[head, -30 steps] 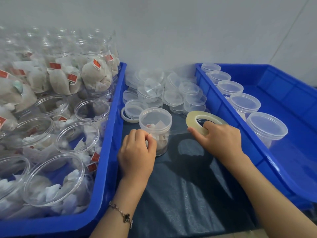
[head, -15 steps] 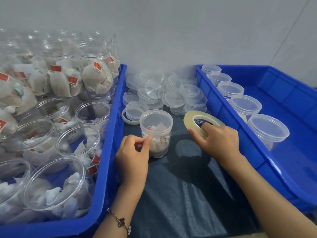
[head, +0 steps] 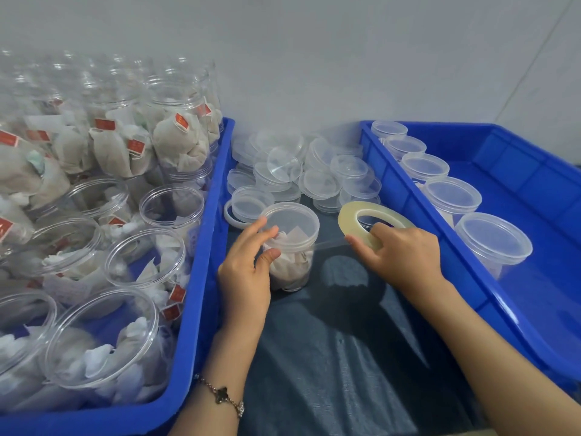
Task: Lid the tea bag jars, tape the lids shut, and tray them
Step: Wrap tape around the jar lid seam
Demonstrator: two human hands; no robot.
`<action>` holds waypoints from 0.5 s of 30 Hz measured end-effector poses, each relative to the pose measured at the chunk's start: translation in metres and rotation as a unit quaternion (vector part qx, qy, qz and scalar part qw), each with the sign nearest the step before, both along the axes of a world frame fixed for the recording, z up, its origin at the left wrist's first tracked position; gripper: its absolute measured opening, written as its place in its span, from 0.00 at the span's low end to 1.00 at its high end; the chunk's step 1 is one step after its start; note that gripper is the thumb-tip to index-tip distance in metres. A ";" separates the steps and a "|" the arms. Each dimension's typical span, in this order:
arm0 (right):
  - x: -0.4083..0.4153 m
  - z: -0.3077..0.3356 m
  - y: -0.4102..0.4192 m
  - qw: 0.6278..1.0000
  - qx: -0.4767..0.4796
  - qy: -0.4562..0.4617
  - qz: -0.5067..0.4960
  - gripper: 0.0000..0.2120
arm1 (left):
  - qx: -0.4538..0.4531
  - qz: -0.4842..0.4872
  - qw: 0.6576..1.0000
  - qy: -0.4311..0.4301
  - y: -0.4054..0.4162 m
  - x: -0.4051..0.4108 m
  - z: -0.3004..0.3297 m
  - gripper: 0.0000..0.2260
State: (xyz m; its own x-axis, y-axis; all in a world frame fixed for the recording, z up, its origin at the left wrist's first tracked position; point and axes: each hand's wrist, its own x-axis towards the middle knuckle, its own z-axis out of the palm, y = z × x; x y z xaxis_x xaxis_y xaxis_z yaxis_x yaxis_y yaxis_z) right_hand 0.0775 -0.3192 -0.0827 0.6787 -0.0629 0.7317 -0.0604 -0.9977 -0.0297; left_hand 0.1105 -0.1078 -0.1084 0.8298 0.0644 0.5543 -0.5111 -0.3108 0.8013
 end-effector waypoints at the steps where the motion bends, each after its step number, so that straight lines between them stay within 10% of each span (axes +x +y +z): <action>1: 0.000 0.000 0.000 1.000 0.000 0.001 0.000 0.28 | -0.011 -0.003 1.000 0.004 -0.001 -0.001 0.000 0.14; 9: -0.007 0.004 0.009 0.999 0.032 -0.005 0.012 0.27 | -0.078 0.046 0.992 0.084 -0.009 -0.005 0.009 0.16; 15: -0.012 0.007 0.003 0.986 0.024 0.162 -0.041 0.33 | 0.323 0.027 0.945 -0.032 -0.019 -0.010 0.019 0.21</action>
State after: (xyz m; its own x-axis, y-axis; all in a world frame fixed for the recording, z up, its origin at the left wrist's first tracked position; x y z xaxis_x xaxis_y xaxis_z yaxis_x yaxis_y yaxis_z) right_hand 0.0654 -0.3165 -0.0757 0.8674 -0.1569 0.4722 -0.1557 -0.9869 -0.0419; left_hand 0.1001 -0.1268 -0.0893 0.7987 -0.2629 0.5413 -0.5210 -0.7522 0.4034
